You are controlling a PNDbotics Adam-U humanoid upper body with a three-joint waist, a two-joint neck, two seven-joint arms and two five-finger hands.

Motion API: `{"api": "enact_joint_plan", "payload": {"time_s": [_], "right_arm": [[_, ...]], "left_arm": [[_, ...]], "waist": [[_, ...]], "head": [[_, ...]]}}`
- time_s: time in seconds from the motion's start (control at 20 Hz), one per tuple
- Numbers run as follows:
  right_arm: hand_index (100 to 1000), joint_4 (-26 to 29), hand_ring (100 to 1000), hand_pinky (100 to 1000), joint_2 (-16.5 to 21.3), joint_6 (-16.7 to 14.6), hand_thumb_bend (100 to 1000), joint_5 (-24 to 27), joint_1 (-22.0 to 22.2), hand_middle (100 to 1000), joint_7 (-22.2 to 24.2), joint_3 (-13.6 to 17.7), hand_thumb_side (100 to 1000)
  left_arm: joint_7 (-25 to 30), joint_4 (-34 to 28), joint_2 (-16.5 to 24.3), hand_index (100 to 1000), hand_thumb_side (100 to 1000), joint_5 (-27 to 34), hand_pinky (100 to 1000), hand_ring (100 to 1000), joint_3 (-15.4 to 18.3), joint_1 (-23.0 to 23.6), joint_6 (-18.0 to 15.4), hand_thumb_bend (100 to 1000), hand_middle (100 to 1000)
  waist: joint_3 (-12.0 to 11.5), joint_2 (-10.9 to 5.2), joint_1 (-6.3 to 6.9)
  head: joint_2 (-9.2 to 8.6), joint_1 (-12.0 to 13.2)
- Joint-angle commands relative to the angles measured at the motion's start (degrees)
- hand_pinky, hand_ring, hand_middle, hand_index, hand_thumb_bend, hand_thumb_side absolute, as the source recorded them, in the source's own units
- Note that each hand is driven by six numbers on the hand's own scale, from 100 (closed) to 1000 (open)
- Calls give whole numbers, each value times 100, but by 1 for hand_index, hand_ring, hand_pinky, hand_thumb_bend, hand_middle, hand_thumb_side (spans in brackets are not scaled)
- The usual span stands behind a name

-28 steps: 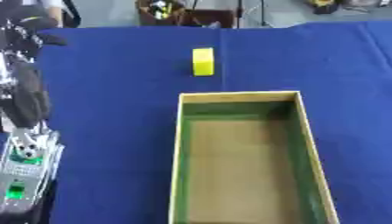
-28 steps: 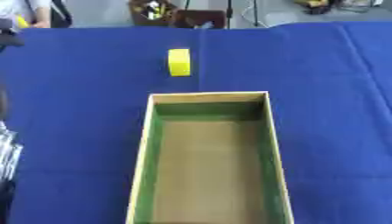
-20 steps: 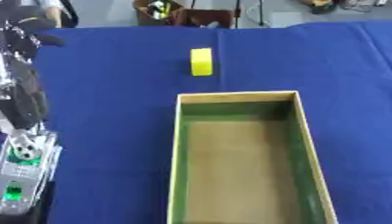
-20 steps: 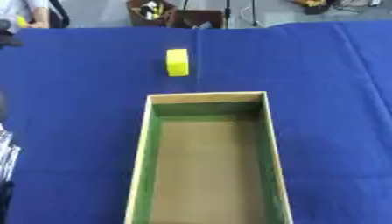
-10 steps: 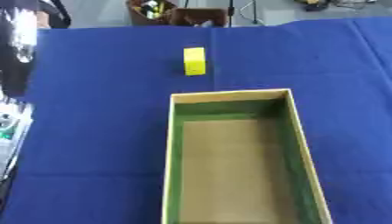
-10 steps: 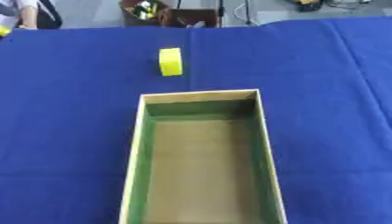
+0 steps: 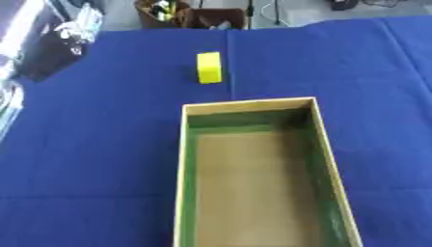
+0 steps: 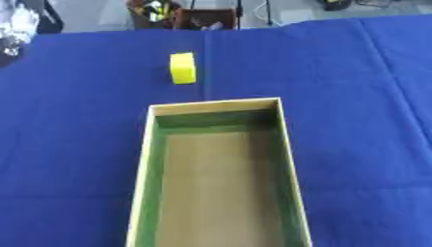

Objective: Pick up objects on the table and place them in the box.

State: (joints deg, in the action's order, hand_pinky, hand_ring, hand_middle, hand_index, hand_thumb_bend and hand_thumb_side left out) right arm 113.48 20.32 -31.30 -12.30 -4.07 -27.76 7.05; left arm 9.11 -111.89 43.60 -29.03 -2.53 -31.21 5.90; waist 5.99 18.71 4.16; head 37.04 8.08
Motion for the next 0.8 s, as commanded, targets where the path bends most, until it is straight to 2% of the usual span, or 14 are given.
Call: {"api": "enact_joint_plan", "payload": {"time_s": [0.05, 0.15, 0.2, 0.25, 0.5, 0.65, 0.8], "right_arm": [[804, 111, 779, 744, 65, -6, 100, -39, -35, 641, 47, -10, 620], [804, 111, 779, 744, 70, -6, 100, -39, -39, 641, 74, -29, 620], [804, 111, 779, 744, 70, -4, 100, -38, -42, 640, 88, -38, 619], [804, 111, 779, 744, 69, 1, 100, -35, -48, 640, 106, -51, 617], [804, 111, 780, 745, 71, 15, 100, -9, -84, 639, 189, -103, 618], [804, 111, 780, 745, 80, 11, 100, 4, -103, 639, 236, -134, 617], [804, 111, 780, 745, 81, 13, 100, 22, -133, 638, 284, -162, 617]], "left_arm": [[543, 298, 351, 926, 897, -178, 626, 758, -133, -340, 50, 103, 764], [842, 615, 395, 944, 903, -307, 636, 766, -264, -593, -10, 118, 773], [972, 765, 401, 978, 924, -378, 646, 770, -327, -711, -62, 169, 767], [1111, 933, 398, 983, 933, -468, 654, 777, -403, -844, -133, 213, 772], [1704, 1883, 198, 995, 934, -879, 673, 800, -736, -1521, -497, 293, 803], [1927, 2493, -32, 992, 901, -1008, 674, 806, -813, -1872, -601, 339, 814], [2032, 3078, -272, 980, 843, -1089, 666, 804, -839, -2190, -619, 430, 815]], "waist": [[33, -77, 6], [70, -70, 28], [86, -66, 38], [103, -61, 48], [183, -31, 94], [222, -12, 120], [261, 15, 147]], "head": [[-89, 43], [-101, 65], [-107, 76], [-113, 86], [-165, 123], [-202, 148], [-253, 160]]}}
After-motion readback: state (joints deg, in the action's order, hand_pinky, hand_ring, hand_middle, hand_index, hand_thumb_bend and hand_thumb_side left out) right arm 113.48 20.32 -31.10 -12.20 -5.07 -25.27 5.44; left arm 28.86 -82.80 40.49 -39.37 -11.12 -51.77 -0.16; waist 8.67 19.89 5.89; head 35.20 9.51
